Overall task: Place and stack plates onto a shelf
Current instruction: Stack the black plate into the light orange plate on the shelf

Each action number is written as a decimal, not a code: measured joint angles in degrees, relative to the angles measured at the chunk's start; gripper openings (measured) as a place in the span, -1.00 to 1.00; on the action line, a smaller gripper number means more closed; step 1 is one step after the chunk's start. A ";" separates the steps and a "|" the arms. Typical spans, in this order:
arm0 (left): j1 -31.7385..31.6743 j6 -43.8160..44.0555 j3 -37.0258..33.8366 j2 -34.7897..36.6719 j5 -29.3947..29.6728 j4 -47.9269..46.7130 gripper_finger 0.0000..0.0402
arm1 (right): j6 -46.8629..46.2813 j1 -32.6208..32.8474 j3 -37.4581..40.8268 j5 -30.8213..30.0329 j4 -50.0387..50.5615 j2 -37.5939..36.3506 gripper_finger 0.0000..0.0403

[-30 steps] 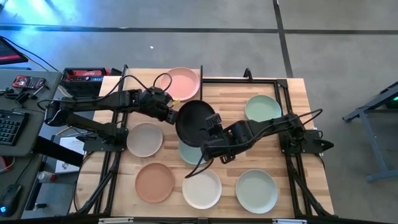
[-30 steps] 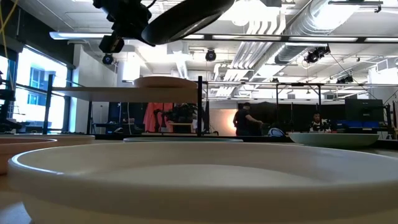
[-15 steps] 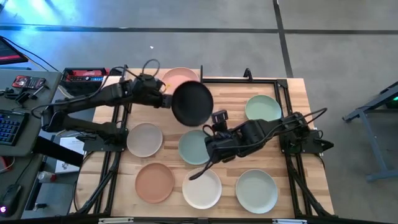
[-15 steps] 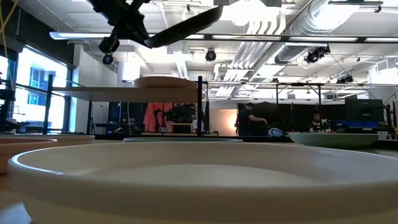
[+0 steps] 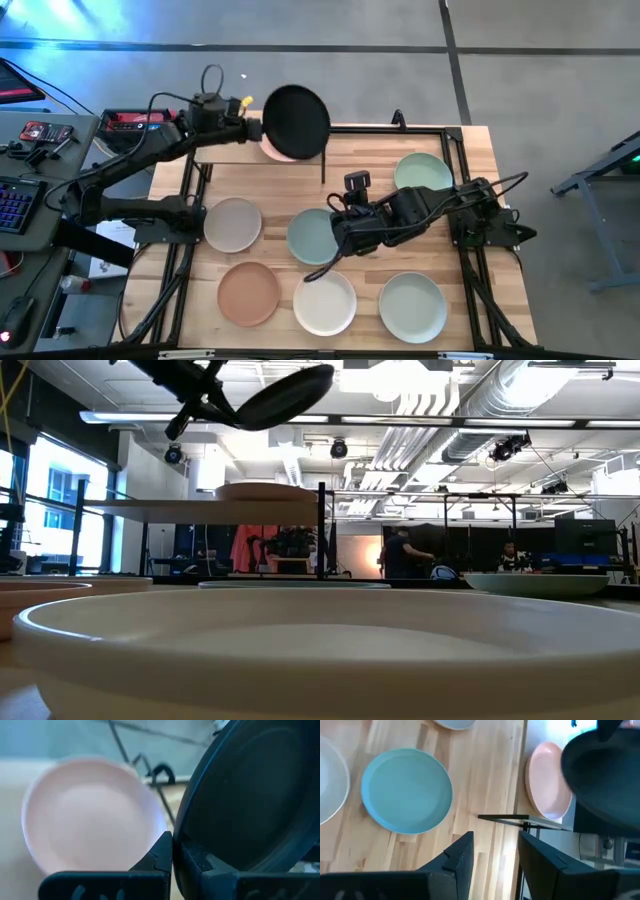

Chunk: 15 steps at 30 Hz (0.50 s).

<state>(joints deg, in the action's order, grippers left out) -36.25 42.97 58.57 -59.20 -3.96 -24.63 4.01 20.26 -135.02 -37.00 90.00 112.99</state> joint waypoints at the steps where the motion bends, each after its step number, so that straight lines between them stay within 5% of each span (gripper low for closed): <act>1: -1.07 -0.65 0.02 0.00 -0.20 0.86 -0.98 | -0.44 -0.20 0.00 -0.01 0.00 0.00 -0.32; 10: -9.24 -5.01 0.10 0.00 -4.35 8.87 -0.98 | -5.48 -3.55 0.00 0.03 0.00 0.00 -0.32; 15: -12.82 -9.89 5.64 -1.76 -4.53 3.57 -0.98 | -7.74 -5.56 0.00 0.23 0.00 0.00 -0.32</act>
<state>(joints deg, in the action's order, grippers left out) -49.07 33.08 64.21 -60.96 -8.49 -21.06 -3.73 14.71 -135.02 -36.77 90.00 112.99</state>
